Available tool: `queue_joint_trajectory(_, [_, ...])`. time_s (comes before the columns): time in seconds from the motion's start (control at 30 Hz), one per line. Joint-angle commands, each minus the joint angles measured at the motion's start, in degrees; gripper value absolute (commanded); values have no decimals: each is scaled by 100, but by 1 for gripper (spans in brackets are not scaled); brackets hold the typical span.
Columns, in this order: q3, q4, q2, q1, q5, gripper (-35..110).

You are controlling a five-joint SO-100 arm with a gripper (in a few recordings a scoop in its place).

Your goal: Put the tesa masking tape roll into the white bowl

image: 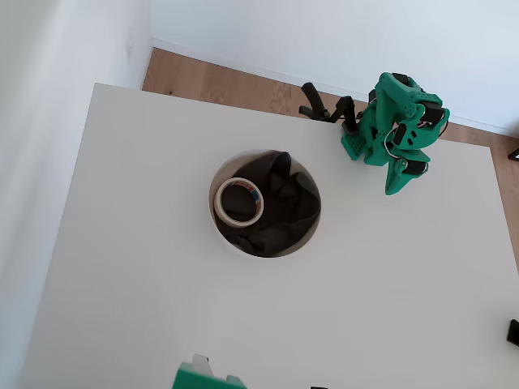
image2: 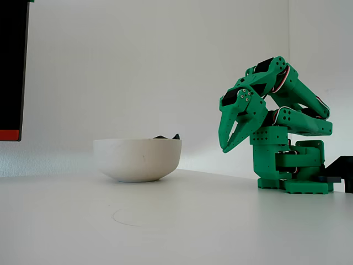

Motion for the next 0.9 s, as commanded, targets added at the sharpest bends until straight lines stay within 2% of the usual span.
queue_joint_trajectory(0.0, [132, 132, 149, 62, 44, -8])
queue_joint_trajectory(0.57, [237, 114, 149, 35, 62, -5])
queue_joint_trajectory(0.87, [237, 114, 149, 35, 62, -8])
